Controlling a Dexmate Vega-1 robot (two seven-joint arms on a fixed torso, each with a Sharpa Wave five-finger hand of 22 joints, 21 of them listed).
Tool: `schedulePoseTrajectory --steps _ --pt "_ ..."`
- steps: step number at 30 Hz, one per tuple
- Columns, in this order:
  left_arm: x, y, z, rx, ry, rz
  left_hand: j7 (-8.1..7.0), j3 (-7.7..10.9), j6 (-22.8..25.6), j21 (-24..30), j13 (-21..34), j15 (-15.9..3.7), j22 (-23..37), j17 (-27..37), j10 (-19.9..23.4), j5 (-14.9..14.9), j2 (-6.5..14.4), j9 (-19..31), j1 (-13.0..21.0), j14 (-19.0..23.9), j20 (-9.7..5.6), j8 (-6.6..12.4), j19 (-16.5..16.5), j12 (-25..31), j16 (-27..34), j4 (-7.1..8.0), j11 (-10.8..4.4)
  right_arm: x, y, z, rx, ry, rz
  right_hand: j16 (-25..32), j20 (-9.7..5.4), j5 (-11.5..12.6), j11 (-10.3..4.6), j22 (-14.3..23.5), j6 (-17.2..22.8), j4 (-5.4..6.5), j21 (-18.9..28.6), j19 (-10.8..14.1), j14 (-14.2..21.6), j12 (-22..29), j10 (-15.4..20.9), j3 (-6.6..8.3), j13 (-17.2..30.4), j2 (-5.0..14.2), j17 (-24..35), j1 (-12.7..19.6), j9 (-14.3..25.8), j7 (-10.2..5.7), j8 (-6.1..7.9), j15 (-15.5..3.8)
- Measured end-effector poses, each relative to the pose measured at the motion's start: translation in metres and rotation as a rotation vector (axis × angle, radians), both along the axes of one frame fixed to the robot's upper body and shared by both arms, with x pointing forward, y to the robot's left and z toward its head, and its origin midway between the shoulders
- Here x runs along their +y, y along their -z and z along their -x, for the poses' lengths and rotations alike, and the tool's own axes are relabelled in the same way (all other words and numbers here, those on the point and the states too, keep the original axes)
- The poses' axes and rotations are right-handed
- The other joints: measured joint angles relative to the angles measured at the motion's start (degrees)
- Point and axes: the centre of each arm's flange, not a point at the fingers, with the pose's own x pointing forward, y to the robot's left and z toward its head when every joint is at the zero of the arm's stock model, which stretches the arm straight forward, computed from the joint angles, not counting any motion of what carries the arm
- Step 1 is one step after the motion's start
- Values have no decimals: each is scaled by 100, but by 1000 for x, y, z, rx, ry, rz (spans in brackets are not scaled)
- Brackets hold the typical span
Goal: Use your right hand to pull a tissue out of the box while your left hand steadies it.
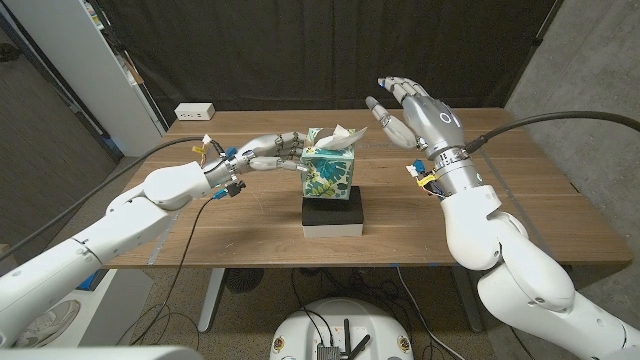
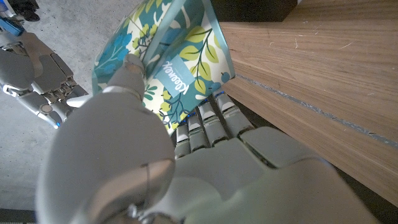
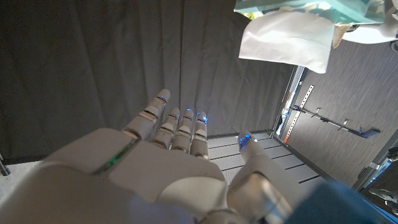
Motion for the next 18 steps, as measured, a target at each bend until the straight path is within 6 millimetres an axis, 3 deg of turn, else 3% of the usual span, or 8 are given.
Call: schedulePoseTrajectory --steps 2,18 --pt "-1 0 -1 -1 1 0 0 0 0 -2 0 0 0 0 0 0 -15 0 -14 0 -59 0 60 0 0 0 0 3 -1 1 -5 -3 12 0 0 0 0 0 0 0 0 0 0 0 0 0 0 0 0 0 0 0 0 0" --pt "-4 -4 -3 -10 5 -6 0 -15 0 -8 0 0 4 0 0 -1 -29 -1 -29 0 -62 -34 62 1 0 0 1 23 0 8 -29 -31 94 0 0 0 -21 0 31 0 0 0 0 0 21 0 0 0 15 0 30 -31 0 0"
